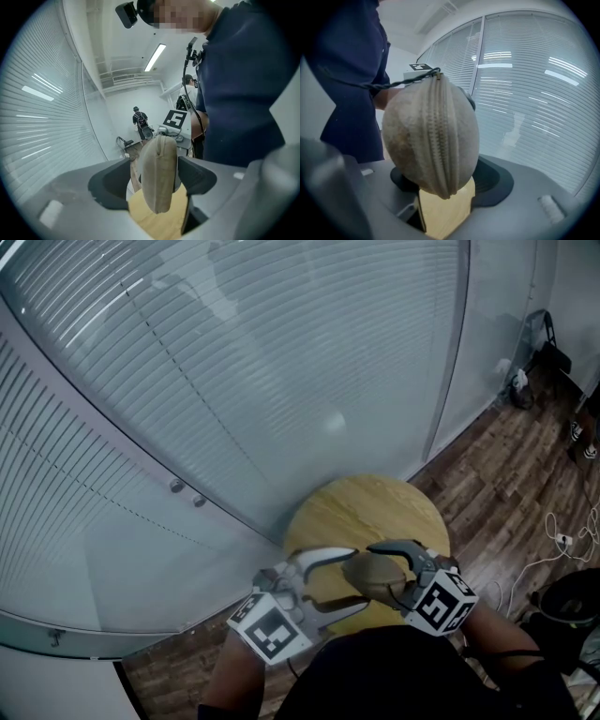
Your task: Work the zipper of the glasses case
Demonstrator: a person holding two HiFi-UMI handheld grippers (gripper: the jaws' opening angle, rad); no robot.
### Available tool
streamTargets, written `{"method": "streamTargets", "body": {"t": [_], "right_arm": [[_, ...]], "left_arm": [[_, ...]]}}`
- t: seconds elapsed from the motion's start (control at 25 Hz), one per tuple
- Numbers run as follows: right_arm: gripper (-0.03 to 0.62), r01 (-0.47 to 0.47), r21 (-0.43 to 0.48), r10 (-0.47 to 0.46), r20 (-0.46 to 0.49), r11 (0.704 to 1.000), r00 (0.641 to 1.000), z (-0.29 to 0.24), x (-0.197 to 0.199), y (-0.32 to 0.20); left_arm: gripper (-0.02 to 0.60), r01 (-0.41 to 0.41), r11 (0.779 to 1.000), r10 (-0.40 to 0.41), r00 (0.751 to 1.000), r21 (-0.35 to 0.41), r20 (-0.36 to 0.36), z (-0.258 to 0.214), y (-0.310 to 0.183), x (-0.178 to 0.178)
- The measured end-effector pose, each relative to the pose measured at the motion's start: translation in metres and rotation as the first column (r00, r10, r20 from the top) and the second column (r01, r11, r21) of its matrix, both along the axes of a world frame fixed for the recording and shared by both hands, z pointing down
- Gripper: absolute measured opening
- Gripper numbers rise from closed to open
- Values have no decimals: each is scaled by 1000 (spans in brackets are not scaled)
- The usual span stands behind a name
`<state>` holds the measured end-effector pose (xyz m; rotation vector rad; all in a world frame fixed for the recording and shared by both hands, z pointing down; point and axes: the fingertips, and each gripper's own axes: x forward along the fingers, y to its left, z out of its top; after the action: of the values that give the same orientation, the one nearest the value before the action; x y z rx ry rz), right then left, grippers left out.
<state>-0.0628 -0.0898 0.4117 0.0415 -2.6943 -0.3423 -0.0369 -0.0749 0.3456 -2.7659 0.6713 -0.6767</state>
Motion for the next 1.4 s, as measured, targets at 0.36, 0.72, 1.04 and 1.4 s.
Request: {"method": "streamTargets", "body": {"t": [0.36, 0.72, 1.04, 1.4], "right_arm": [[282, 114, -19, -114, 6, 993, 993, -8, -13, 26], [284, 184, -43, -184, 16, 982, 983, -19, -18, 43], [298, 185, -92, -172, 134, 978, 976, -34, -12, 41], [251, 88, -20, -66, 494, 996, 867, -125, 20, 12]], "left_arm": [[319, -122, 991, 123, 992, -46, 17, 13, 14, 19], [321, -179, 982, 178, 984, -52, -30, 9, 24, 34], [305, -162, 987, 158, 972, -11, -172, -28, 16, 24], [305, 181, 969, -212, 959, -167, -186, -10, -35, -45]]}}
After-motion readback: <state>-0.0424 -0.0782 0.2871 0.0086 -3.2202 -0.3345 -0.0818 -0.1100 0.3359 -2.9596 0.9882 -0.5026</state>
